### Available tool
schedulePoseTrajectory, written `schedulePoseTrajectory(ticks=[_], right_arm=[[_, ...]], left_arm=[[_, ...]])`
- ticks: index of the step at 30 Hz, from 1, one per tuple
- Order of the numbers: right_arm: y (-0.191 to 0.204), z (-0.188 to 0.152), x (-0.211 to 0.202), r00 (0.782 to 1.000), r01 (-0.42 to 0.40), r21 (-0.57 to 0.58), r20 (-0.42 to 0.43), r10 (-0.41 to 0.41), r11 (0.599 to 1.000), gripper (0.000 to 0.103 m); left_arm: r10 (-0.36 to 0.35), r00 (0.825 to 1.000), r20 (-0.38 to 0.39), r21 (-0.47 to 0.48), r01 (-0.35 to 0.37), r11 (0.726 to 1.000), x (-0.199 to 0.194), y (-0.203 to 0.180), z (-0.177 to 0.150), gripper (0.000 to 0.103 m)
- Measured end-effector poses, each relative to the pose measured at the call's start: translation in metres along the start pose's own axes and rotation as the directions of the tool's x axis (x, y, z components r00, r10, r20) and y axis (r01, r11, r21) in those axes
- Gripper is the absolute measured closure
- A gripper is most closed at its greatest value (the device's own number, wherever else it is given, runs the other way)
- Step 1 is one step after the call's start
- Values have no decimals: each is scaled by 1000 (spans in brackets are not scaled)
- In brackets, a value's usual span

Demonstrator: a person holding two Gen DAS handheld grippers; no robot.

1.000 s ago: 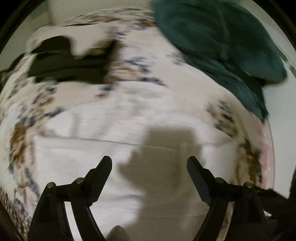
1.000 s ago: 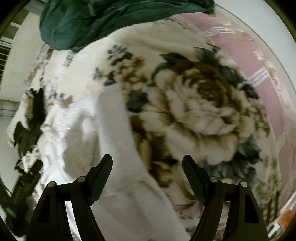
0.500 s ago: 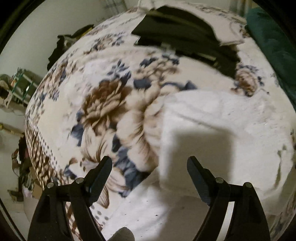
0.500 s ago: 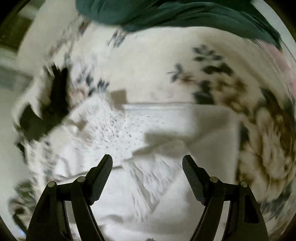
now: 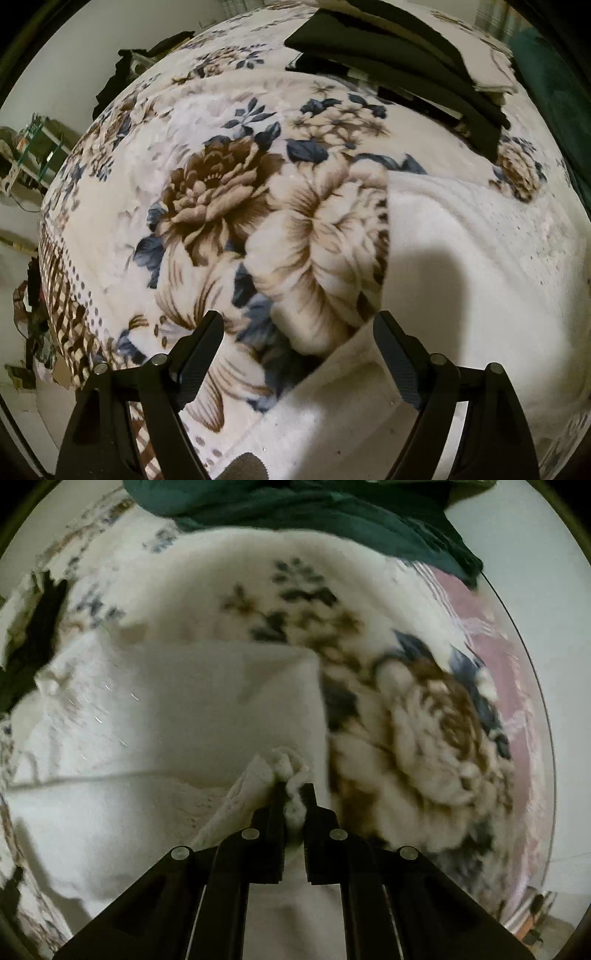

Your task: Fold small clothes

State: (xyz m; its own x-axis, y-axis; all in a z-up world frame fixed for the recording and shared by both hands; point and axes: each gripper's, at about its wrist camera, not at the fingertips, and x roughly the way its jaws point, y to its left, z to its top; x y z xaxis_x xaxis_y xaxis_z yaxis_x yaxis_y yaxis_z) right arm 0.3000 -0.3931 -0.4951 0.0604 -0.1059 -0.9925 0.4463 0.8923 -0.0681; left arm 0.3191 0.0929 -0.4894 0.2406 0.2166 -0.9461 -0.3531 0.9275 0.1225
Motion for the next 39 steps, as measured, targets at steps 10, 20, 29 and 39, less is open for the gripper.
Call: schedulePoseTrajectory(ticks=[10,20,29,39], right_arm=[[-26,-1,-16,990,-141,148,-5,143,979,54],[12,9,8,998,10,-9,-60,-10,1000,53],[-62,-19,-5,994,89,182,-81,-75,979,53],[-30,-6,14,991,-57,202,-107,80,978,94]], left_arm=[[-47,999,-4,32,47,998,15,-12,33,21],[-14,999,38,278,3,961,41,-79,56,20],[7,1000,3,294,-8,956,64,-76,68,15],[-4,1000,0,288,4,958,58,-73,64,15]])
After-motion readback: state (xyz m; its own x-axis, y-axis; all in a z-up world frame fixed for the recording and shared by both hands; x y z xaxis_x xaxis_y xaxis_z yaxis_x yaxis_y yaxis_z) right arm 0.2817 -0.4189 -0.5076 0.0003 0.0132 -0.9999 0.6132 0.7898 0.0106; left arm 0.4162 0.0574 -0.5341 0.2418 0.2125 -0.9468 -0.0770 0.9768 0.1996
